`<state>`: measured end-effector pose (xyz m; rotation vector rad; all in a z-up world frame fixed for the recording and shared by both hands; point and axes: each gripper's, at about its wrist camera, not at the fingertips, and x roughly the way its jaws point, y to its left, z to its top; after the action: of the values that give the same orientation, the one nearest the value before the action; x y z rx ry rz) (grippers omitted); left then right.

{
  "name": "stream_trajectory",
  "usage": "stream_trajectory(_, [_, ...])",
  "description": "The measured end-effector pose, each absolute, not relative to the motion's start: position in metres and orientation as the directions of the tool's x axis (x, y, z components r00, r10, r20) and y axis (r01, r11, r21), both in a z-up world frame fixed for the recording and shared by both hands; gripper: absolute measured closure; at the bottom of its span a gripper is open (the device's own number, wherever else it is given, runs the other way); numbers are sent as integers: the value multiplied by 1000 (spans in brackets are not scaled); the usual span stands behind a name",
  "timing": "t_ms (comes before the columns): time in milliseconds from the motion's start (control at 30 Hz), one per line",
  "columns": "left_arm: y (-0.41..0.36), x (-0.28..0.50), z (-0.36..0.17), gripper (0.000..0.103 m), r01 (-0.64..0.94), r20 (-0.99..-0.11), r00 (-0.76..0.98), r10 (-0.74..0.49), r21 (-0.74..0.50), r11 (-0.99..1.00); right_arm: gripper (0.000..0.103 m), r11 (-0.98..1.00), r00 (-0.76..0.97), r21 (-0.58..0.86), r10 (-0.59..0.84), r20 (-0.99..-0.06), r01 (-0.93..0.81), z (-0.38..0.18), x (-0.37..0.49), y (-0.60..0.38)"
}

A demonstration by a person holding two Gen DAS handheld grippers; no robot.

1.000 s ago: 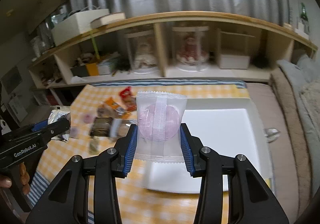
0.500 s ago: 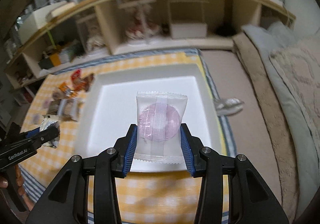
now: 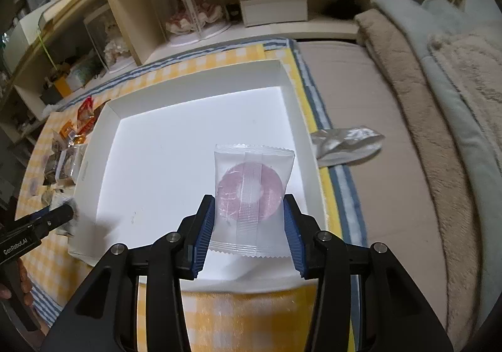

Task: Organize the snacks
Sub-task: 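Release the silver packet into the tray with the left gripper while the right releases its packet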

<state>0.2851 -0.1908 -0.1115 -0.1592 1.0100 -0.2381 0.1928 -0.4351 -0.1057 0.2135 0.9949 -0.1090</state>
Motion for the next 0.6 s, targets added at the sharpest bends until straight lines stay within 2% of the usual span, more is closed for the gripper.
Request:
stream_trajectory(33, [-190,288,-113,5,121,-815,512,-272,-246,962,52,974,544,126,4,-839,188,-107,194,-435])
stream_trajectory(67, [-185,281,-114,0,120,-812,514,-276,-251,961,42,974,538,130,9,-843,187,-109,196,-435])
stream_trajectory(133, [-182,280,-118,0,126,-819,501,-281,-253,959,28,973,530,126,6,-848,192,-112,195,-435])
stream_trajectory(233, [-180,273,-122,0,130,-834,483,-266,-233,964,19,977,517,102,-8,-856,185,-115,191,-432])
stream_trajectory(300, [-181,270,-123,0,140,-841,477,-254,-213,967,7,976,511,103,-9,-859,190,-117,184,-431])
stream_trajectory(367, [-181,262,-123,0,140,-846,478,-236,-192,971,0,976,517,109,-4,-856,188,-118,176,-429])
stream_trajectory(600, [-185,242,-119,0,175,-845,479,-239,-174,969,0,976,514,107,-5,-858,188,-116,155,-425])
